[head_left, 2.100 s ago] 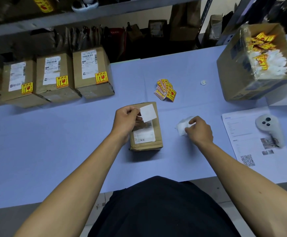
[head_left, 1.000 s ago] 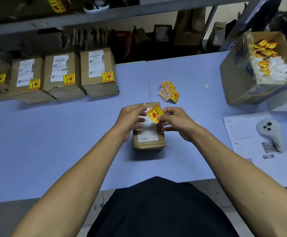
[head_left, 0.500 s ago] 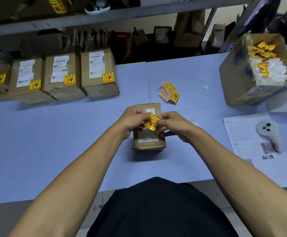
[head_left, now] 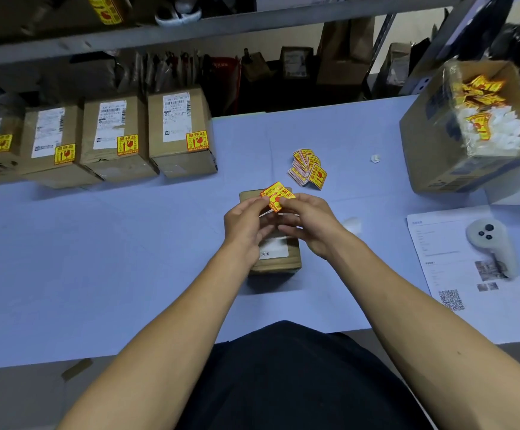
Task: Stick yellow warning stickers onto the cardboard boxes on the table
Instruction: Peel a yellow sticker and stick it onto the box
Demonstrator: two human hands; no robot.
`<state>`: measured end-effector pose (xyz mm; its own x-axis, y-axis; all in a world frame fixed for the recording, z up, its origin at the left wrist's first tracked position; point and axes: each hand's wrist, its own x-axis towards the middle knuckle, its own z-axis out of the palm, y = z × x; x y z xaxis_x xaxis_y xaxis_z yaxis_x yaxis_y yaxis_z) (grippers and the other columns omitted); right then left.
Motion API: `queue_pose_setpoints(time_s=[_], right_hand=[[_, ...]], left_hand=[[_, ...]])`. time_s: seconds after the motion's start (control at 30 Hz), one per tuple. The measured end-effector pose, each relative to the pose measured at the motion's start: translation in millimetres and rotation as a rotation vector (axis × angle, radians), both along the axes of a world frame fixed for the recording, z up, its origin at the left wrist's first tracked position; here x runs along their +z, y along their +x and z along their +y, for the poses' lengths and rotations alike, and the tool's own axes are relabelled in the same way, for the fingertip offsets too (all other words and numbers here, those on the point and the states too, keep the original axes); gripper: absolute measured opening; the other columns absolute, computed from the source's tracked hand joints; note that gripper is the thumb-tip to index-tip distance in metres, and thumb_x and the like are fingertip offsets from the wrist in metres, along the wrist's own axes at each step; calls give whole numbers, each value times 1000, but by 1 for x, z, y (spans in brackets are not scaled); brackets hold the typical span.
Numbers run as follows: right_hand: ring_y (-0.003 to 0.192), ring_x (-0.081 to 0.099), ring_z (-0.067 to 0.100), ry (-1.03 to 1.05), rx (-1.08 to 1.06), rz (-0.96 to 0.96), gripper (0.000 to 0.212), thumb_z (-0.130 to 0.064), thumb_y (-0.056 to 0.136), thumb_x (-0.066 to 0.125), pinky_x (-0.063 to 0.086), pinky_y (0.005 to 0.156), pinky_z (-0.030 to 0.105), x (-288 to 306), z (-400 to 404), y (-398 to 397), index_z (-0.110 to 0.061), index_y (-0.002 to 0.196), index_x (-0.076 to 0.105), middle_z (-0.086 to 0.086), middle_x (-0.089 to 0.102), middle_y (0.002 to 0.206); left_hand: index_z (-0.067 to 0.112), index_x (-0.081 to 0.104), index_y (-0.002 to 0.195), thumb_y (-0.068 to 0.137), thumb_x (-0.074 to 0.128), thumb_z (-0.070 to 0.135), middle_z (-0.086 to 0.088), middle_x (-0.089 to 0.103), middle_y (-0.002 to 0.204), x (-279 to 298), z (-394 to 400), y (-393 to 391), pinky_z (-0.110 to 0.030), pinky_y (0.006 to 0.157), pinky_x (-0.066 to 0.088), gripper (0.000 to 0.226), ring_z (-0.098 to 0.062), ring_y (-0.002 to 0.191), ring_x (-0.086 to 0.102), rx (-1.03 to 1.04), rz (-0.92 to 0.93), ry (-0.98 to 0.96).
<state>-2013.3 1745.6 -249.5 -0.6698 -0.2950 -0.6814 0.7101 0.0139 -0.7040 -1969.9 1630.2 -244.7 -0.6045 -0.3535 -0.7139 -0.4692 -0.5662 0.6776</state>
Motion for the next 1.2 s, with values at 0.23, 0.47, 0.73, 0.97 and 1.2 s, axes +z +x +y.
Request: queue_pose_setpoints(time_s=[0.23,0.47,0.73,0.97,1.2], right_hand=[[67,59,16,215,108,254,18,-12,95,63,54,69,33,1,-1,0,-17,77,62,0,66,74],[73,60,15,265,339,339,17,-12,98,57,54,64,23,19,10,-8,-21,85,62,3,64,81],[72,62,13,334,473,284,17,-17,95,66,55,75,29,15,22,-9,-12,78,66,2,68,77],[68,63,16,367,373,204,26,-19,86,77,54,74,35,0,31,-1,-12,103,59,14,74,90],[69,62,19,420,378,155,20,-17,87,75,55,68,32,-13,43,17,-8,99,61,17,72,90]], left_hand=[[15,70,101,97,54,39,-4,74,101,0,-8,2,-40,83,57,30,-21,85,74,-235,-82,-260],[15,70,98,97,56,42,-5,70,89,3,-32,-3,-33,70,54,30,-20,74,65,-374,-47,-269],[8,70,86,90,68,9,-11,68,88,2,-33,-5,-26,65,55,4,-18,71,62,-548,14,-353],[12,71,80,88,71,10,-5,68,80,-6,-23,1,-28,67,54,8,-14,65,61,-594,4,-409],[15,74,76,81,78,13,-6,72,79,-20,-22,14,-34,60,59,7,-22,74,68,-804,-30,-584]])
